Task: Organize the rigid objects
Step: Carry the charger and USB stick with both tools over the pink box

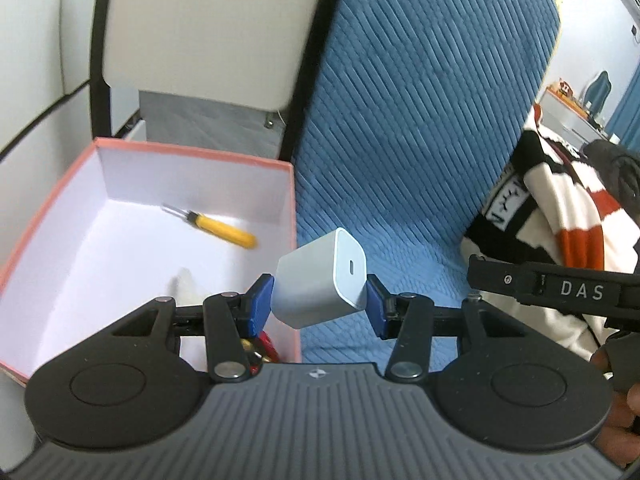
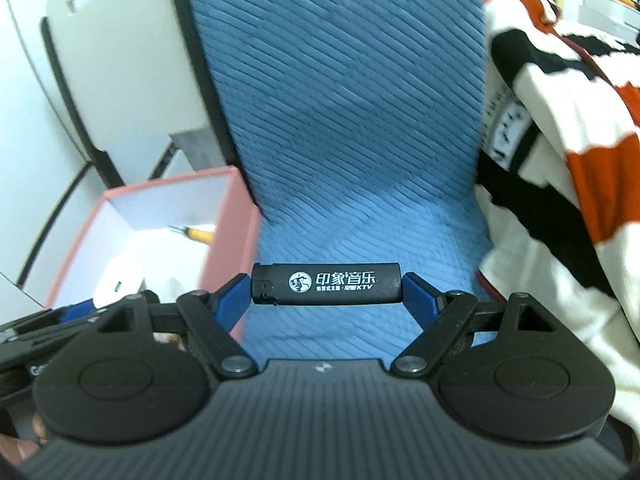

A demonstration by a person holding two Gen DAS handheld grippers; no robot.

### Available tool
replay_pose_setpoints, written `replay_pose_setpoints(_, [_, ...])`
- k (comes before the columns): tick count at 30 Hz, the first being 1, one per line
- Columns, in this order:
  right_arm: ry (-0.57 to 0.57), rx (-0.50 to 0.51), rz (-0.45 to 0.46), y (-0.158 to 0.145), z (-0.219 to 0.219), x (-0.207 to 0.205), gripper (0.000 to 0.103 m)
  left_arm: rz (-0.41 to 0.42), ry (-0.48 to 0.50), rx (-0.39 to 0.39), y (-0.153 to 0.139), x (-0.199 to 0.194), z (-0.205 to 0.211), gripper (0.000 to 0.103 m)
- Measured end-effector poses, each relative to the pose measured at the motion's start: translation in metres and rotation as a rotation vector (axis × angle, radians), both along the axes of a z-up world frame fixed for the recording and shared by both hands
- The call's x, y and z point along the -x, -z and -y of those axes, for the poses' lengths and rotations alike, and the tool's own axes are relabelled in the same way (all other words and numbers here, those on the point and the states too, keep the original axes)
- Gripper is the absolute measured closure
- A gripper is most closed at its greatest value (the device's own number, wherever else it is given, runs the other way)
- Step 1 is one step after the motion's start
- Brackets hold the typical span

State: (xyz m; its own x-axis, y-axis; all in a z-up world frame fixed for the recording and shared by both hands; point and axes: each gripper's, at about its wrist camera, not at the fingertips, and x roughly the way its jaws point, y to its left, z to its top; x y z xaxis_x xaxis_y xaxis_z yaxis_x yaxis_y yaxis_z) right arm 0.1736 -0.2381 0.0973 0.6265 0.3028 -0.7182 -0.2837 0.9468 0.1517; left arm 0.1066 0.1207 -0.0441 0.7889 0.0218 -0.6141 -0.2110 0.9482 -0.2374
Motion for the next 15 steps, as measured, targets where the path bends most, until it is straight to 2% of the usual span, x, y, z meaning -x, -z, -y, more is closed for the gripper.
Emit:
replay_pose_setpoints(9, [-0.105,-0.006,0.037,-0.018,-0.071,0.002,0.019,0.026,-0.077,-0.021,-0.025,0.014,-0.07,0.049])
replay_pose_setpoints(15, [-0.204,-0.028,0.038,-0.012,-0.123,0.0,0.019,0.001,-0.145,-0.023,-0.015,0.021,-0.12,0.049])
